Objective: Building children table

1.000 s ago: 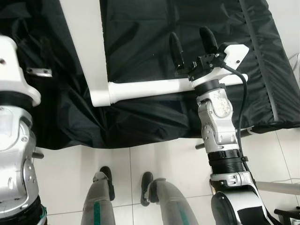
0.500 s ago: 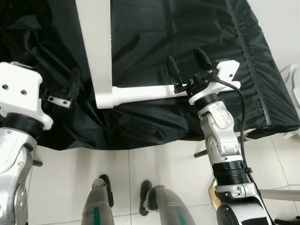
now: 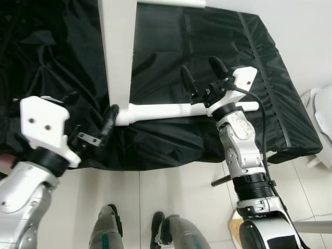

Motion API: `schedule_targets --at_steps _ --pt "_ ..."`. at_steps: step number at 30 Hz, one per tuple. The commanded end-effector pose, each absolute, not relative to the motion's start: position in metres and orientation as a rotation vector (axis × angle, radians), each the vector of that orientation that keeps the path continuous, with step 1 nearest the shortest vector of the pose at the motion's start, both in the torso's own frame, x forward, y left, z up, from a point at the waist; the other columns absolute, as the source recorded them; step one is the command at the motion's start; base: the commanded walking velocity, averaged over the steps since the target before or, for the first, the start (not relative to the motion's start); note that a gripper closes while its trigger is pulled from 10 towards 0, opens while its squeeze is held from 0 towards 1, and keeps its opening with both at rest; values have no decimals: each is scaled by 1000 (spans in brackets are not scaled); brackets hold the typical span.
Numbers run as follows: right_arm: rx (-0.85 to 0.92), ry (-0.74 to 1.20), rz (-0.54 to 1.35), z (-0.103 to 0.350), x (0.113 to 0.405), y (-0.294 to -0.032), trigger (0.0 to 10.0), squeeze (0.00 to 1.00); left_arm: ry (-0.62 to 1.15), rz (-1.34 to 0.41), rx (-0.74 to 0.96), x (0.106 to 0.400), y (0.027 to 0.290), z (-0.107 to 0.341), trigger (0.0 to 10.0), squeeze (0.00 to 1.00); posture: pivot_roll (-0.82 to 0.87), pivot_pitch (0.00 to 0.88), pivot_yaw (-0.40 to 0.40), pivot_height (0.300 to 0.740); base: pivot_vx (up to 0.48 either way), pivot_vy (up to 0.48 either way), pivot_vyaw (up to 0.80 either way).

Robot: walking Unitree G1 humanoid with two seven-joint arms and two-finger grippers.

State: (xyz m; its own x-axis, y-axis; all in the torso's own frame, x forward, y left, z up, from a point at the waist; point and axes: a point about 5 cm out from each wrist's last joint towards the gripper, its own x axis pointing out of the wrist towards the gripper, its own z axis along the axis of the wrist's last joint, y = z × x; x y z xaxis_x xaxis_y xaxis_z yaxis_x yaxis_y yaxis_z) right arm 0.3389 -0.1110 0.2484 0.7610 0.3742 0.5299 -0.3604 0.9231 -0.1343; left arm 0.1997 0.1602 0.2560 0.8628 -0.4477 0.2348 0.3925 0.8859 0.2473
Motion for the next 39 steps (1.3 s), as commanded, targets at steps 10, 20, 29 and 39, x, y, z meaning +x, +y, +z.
schedule_targets --at_steps 10,20,29,39 --pt "-45 -604 348 247 336 -122 10000 0 -215 -467 249 222 160 242 10000 0 162 91 -109 740 0 0 0" --pt "-47 -622 304 249 332 -129 10000 0 -173 -241 315 250 187 239 10000 0 115 89 -85 740 0 0 0" --pt "-51 -623 292 251 331 -132 10000 0 -182 -279 289 260 176 238 10000 0 96 105 -80 740 0 0 0" --pt "-48 -544 283 237 333 -134 10000 0 -203 -348 277 268 162 240 10000 0 82 112 -74 740 0 0 0"
